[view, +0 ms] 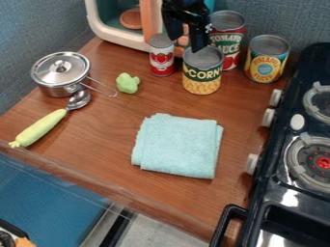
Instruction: Slide the can of corn across the table and against the blue towel to the bottom right of the table
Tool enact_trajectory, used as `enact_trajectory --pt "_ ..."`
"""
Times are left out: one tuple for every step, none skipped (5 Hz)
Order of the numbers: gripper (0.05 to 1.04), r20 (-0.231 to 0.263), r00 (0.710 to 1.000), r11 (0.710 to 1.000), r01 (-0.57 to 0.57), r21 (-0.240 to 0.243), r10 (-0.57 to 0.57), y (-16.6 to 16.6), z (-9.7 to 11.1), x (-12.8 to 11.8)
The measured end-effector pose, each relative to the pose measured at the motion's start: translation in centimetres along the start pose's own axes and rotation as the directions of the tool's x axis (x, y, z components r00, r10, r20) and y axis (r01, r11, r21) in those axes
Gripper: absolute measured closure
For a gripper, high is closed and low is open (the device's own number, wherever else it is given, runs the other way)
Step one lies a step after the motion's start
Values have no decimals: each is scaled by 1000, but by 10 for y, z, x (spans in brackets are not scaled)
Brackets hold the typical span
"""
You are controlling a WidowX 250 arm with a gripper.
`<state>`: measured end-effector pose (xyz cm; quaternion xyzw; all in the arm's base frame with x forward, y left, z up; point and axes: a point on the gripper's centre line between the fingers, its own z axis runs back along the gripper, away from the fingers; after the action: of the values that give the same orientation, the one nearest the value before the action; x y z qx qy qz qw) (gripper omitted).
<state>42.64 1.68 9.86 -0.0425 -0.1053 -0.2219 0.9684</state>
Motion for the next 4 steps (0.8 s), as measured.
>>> enact_trajectory --pt "84 -1 1000 1000 13 -16 -13 -16 -1 9" --pt "139 1 1000 1000 4 -20 -4 -21 -2 11" --pt "419 -4 1000 1000 5 -24 -5 -26 -6 10" --pt "721 -1 1000 1000 7 -21 -7 -28 -9 10"
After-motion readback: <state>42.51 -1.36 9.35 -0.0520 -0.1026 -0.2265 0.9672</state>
